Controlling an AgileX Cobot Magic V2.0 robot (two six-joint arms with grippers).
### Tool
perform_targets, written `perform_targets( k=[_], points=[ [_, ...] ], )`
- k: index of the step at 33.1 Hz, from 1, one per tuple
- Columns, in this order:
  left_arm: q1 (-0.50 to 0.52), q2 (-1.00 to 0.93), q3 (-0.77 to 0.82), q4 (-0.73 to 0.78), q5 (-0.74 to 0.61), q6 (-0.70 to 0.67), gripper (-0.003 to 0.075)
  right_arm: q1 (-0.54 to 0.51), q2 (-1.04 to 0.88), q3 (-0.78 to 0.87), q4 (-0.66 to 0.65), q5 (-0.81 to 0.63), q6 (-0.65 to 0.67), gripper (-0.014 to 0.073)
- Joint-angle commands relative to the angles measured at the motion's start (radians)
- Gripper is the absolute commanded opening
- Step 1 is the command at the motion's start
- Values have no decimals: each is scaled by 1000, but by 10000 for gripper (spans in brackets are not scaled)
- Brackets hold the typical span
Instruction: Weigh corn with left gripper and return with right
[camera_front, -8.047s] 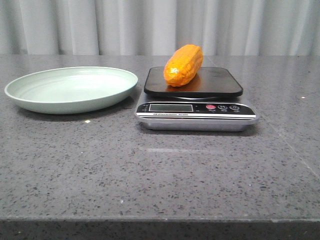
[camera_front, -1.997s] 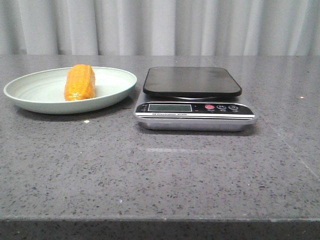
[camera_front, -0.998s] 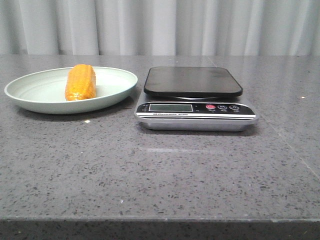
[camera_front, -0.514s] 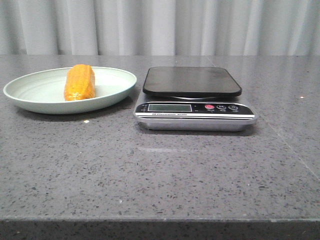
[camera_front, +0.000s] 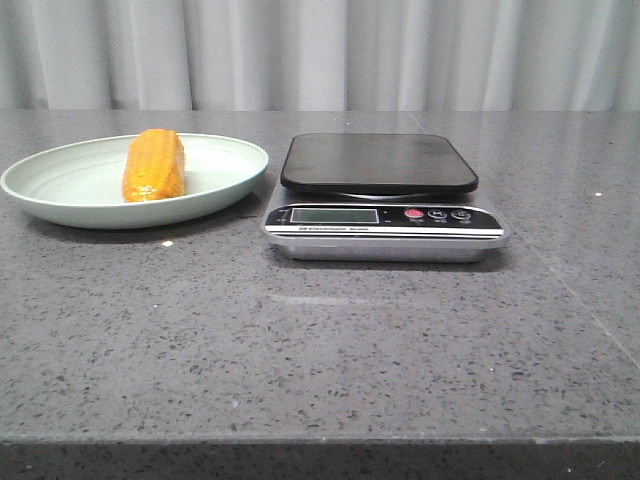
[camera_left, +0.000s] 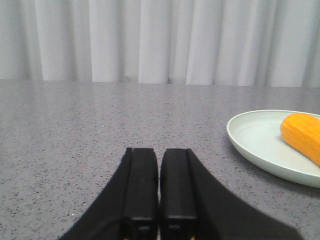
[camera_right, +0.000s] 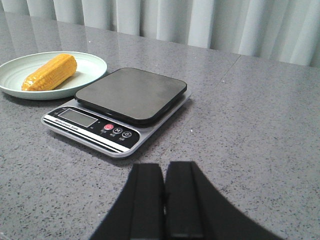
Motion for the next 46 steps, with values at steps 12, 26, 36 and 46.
perform_targets(
  k=[12, 26, 36, 46],
  points=[
    [-72, -21, 6, -7, -82, 19, 127, -7, 10, -27, -21, -79, -2, 150],
    [-72, -21, 6, -7, -82, 19, 127, -7, 10, -27, -21, -79, -2, 150],
    [-72, -21, 6, -7, -82, 19, 127, -32, 10, -20, -15, -74, -2, 150],
    [-72, -21, 6, -7, -82, 19, 127, -409, -3, 40, 77, -178, -63, 150]
  ],
)
